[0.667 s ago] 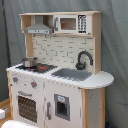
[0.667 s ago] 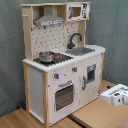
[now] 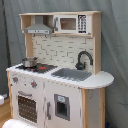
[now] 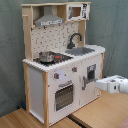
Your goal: Play with the kitchen
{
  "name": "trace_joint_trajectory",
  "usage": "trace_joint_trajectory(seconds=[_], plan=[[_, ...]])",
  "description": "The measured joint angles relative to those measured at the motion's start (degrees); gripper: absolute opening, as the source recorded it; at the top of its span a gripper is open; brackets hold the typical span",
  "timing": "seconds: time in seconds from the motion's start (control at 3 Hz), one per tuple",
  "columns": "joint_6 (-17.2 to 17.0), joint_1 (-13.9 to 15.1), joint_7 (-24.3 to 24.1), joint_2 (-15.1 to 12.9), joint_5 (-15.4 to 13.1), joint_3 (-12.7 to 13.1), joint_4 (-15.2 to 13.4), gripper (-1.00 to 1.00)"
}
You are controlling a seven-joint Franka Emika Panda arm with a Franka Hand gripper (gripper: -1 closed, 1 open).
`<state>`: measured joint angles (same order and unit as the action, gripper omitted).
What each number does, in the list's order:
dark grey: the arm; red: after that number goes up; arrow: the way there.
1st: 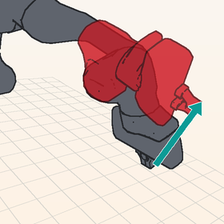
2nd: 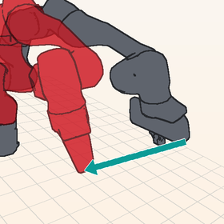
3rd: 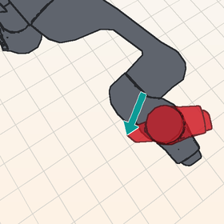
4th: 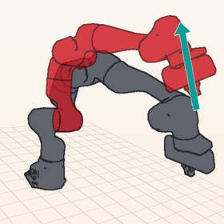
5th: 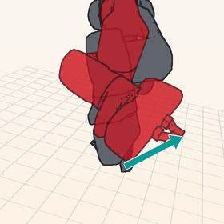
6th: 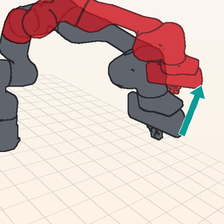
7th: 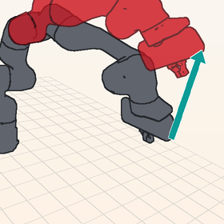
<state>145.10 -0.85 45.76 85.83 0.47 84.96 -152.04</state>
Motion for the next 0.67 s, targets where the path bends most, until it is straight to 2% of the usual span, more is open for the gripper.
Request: trace_joint_trajectory(seconds=[0.67], plan=[[1.19,8.37,3.46,-0.14,-2.50,-8.60,3.77,1.00]])
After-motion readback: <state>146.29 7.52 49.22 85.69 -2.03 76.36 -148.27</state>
